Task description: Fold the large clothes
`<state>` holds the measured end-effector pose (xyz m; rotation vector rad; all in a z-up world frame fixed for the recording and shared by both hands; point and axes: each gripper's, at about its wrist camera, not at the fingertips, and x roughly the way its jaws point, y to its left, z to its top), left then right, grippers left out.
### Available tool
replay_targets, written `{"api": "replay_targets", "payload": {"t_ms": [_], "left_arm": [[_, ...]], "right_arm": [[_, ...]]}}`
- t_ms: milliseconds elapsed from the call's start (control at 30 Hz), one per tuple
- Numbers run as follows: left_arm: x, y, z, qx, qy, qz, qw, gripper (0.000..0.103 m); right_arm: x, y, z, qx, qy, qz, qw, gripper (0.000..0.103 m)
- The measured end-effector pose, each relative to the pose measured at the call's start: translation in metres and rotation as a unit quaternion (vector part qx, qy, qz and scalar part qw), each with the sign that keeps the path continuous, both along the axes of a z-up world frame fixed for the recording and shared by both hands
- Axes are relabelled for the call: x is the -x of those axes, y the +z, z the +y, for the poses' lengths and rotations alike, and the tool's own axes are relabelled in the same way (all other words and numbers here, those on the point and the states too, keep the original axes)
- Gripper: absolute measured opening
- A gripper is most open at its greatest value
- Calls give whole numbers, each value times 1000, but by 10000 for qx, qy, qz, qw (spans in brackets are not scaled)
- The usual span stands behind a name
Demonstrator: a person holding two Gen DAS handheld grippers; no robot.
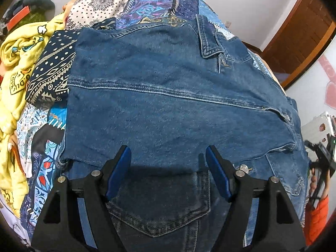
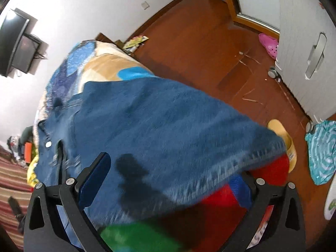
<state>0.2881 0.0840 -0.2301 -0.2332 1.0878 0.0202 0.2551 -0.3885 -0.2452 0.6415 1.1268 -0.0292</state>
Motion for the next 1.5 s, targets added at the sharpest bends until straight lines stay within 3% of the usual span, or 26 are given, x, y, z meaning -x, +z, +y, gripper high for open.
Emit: {"api": "replay_targets", "payload": {"t_ms": [67, 100, 167, 233, 367, 500, 700, 900, 1033, 1200, 1367, 1500], "left_arm": [[1, 0, -3, -72, -41, -10, 10000, 73], [1, 1, -4, -116, -79, -17, 9999, 73], [3, 1, -6, -178, -142, -46, 9997, 73], [5, 2, -8, -249, -207, -77, 9994, 73], [9, 5, -8, -225, -249, -134, 9993, 73], [13, 13, -9, -276, -297, -278, 9988, 73], [24, 35, -6, -282, -381, -612, 9970, 73], [40, 52, 7, -338, -369, -862, 9950, 73], [52, 57, 17, -334, -350, -933, 9945, 73], [63, 57, 28, -370, -301, -927, 9946, 73], [66, 58, 30, -362, -263, -894, 9950, 73], [58, 60, 18, -451, -356, -854, 9947, 73]], "right_arm": [[-8, -1, 1, 233, -90, 40, 9997, 93], [-11, -1, 1, 355, -145, 61, 9992, 84], [-14, 2, -2, 607, -323, 96, 9976, 62], [-11, 7, -9, 721, -588, 128, 9956, 29], [3, 32, -18, 563, -812, -242, 9948, 12], [12, 83, -5, 756, -614, -890, 9913, 9], [6, 178, 63, 1051, 200, -1989, 9742, 8], [0, 211, 156, 925, 1209, -2490, 9565, 8], [-4, 188, 212, 853, 1840, -2373, 9500, 8], [-4, 125, 270, 839, 2591, -1594, 9489, 8], [6, 78, 287, 1032, 2941, -957, 9454, 10], [18, 72, 277, 1141, 3148, -736, 9394, 11]]}}
